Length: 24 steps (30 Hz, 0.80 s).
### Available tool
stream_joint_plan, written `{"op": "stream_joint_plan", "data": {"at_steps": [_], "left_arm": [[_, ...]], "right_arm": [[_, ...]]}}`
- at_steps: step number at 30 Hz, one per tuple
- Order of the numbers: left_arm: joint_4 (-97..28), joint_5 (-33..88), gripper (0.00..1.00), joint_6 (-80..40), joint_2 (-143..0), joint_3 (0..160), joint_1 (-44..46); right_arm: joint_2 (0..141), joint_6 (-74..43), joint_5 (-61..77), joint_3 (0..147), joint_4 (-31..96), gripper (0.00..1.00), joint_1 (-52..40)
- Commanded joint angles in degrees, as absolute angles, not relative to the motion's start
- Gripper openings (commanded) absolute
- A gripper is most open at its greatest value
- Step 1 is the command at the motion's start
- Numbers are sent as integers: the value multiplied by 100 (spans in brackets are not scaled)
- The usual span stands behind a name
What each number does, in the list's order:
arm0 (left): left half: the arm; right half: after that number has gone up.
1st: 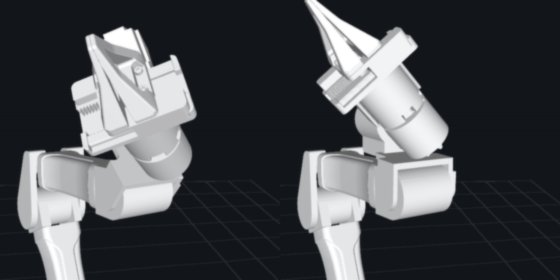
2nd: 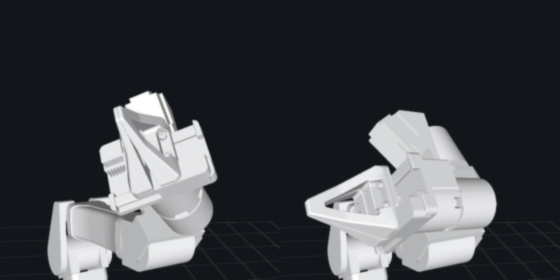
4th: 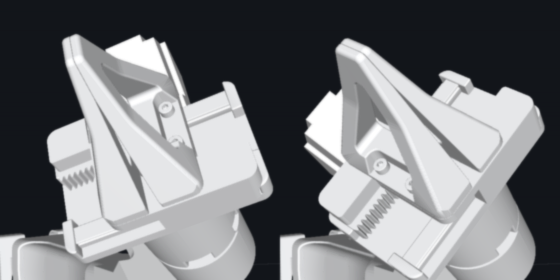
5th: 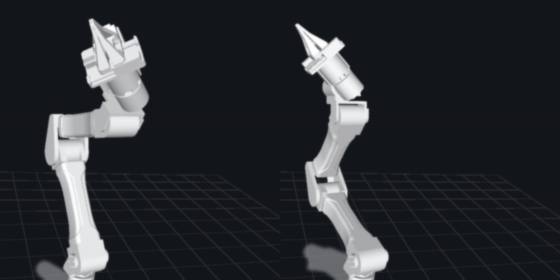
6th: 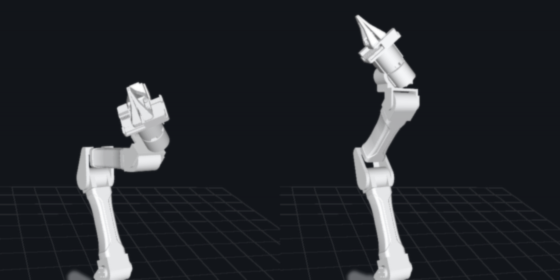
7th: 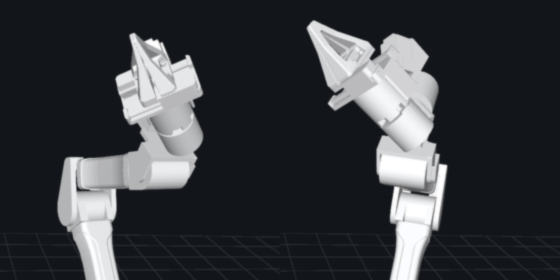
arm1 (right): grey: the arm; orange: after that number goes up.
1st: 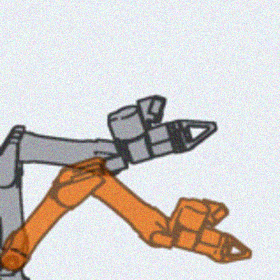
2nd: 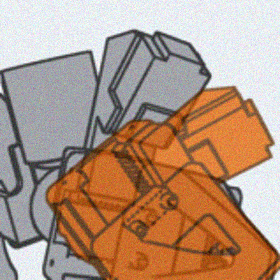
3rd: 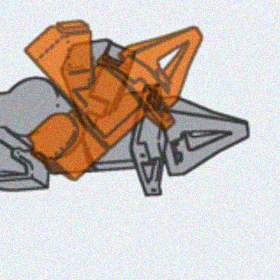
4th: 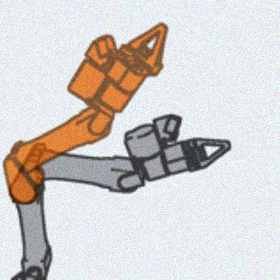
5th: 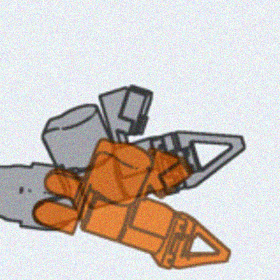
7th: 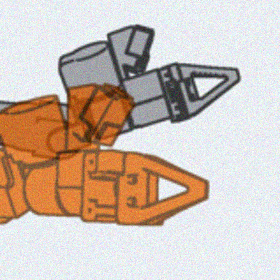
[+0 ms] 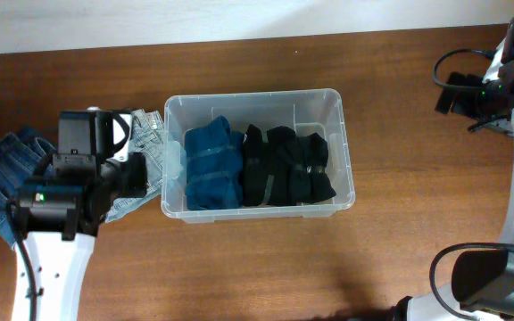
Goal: Pack container
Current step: 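Reach the left gripper to the light blue jeans beside the container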
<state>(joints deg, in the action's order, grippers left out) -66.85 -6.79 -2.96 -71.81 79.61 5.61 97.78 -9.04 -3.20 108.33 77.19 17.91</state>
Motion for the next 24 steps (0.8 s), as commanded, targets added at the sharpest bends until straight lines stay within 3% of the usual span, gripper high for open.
{"op": "stream_joint_plan", "data": {"at_steps": [1,2,24], "left_arm": [[-6888,-1100,4,-1284,-7435,8018,403],[-6917,-1096,1,-1284,-7505,7994,397],[-6458,266,1,-1581,-8816,7087,397]], "right_arm": [[9776,-945,-368,10881,7719,99,1802],[9778,-945,-368,10881,7717,98,1802],[9778,-943,-368,10881,7717,99,1802]]}}
